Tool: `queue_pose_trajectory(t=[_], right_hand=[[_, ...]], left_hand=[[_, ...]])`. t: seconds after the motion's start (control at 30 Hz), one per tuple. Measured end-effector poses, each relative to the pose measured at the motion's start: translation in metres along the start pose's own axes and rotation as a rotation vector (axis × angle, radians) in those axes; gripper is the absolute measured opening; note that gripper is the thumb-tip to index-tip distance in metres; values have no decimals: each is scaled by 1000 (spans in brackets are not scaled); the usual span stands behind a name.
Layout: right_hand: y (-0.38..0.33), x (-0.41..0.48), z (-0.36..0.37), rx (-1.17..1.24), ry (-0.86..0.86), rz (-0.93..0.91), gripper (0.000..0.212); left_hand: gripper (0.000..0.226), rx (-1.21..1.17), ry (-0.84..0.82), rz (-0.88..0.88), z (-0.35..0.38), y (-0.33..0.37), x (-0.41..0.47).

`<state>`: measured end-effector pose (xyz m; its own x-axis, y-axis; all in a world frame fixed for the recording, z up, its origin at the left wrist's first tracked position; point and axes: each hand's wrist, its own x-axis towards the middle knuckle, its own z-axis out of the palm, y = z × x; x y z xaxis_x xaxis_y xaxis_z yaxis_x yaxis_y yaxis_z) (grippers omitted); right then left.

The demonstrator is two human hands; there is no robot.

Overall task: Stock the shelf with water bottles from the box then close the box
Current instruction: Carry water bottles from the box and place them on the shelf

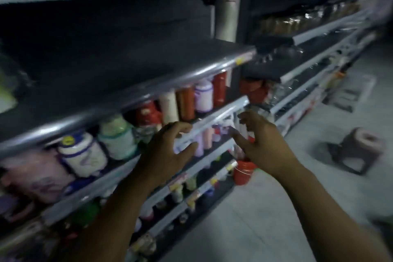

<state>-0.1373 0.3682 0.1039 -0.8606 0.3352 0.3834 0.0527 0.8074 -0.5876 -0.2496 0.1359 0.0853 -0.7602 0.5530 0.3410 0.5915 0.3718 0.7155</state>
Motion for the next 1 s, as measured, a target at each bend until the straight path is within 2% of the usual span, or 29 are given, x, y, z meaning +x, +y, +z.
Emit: queue_pose_trajectory(t=[0.17, 0.27, 0.43, 0.73, 0.87, 1.0], right_hand=[[129, -75, -69, -57, 107, 305, 42], [197, -118, -94, -24, 191, 552, 44], [280, -145, -124, -51, 249, 796, 46], [412, -96, -189, -242, 348, 1044, 51], [451, -80, -229, -270, 485, 1167, 49], [503, -81, -268, -258, 598, 1260, 47]], left_hand=[[32, -154, -102, -27, 149, 50, 5], [34, -234, -173, -52, 228, 71, 18], [35, -209, -430, 4, 351, 99, 72], [40, -224, -845, 342, 565, 181, 231], [39, -228, -976, 518, 638, 236, 284], [37, -232, -1094, 594, 711, 283, 301]])
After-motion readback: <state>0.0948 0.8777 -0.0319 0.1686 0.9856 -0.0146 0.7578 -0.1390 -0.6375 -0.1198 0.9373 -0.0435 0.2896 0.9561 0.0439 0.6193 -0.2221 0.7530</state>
